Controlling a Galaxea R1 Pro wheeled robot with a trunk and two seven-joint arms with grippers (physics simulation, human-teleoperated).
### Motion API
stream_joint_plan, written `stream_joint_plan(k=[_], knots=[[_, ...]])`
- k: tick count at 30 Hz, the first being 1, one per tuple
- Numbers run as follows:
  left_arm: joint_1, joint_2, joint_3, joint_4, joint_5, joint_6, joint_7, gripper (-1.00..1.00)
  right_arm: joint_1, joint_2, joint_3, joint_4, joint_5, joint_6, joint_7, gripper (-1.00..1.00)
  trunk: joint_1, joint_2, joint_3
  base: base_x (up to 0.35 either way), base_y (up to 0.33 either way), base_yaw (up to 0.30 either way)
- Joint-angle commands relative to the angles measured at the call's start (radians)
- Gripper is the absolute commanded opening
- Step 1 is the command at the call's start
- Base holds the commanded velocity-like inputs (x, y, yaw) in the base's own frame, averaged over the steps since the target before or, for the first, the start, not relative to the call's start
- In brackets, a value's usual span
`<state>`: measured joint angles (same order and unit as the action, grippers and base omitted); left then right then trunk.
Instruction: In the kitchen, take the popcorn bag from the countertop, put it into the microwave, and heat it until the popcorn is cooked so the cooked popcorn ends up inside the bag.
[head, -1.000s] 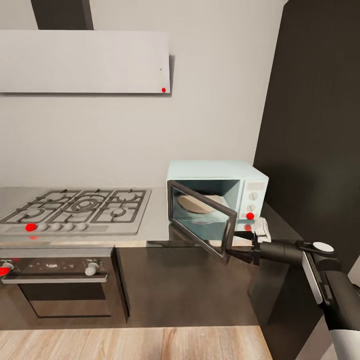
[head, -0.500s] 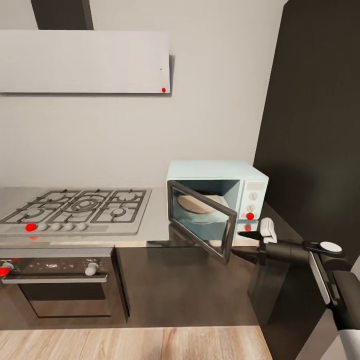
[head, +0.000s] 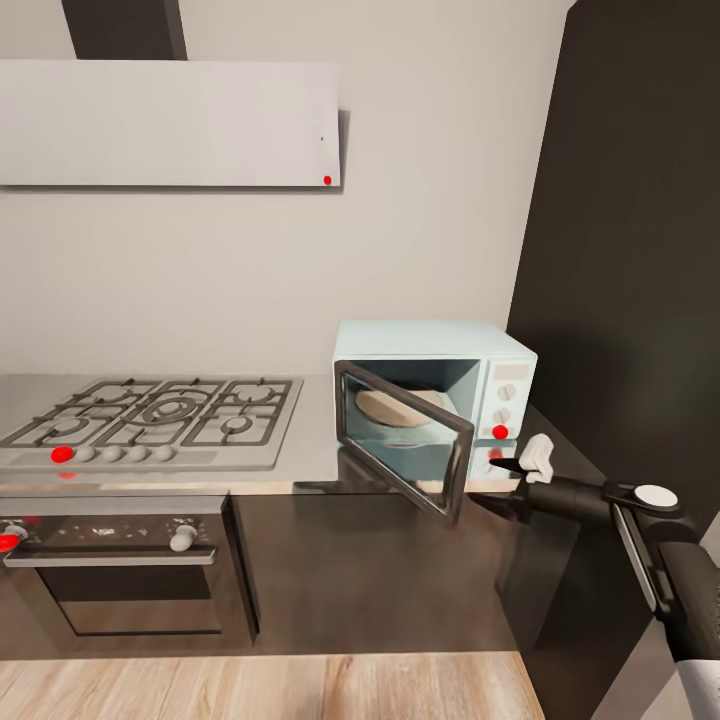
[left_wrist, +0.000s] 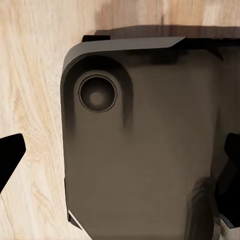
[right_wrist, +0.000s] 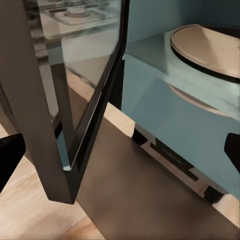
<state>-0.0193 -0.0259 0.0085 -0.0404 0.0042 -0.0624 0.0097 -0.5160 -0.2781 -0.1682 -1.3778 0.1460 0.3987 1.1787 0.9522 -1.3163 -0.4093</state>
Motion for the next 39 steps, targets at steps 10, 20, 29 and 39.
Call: stream_joint_plan(k=[10, 20, 29, 39], knots=[[-0.002, -0.002, 0.002, 0.001, 0.001, -0.001, 0.001, 1.0, -0.001, 0.004, 0.014, 0.002, 0.005, -0.017, -0.102, 1.0, 0.0, -0.001, -0.001, 0.0, 0.0, 0.0], [-0.002, -0.003, 0.002, 0.001, 0.001, 0.003, 0.003, 1.0, -0.001, 0.005, 0.065, 0.003, 0.005, -0.026, -0.174, 1.0, 0.0, -0.001, -0.001, 0.0, 0.0, 0.0], [-0.002, -0.003, 0.002, 0.001, 0.0, 0.003, 0.001, 1.0, -0.012, 0.023, 0.065, 0.073, 0.001, -0.074, -0.271, 1.0, 0.0, -0.001, -0.001, 0.0, 0.0, 0.0], [-0.002, -0.002, 0.002, 0.001, 0.001, 0.003, 0.001, 1.0, -0.015, 0.025, 0.064, 0.075, -0.009, -0.078, -0.279, 1.0, 0.0, -0.001, -0.001, 0.0, 0.0, 0.0]])
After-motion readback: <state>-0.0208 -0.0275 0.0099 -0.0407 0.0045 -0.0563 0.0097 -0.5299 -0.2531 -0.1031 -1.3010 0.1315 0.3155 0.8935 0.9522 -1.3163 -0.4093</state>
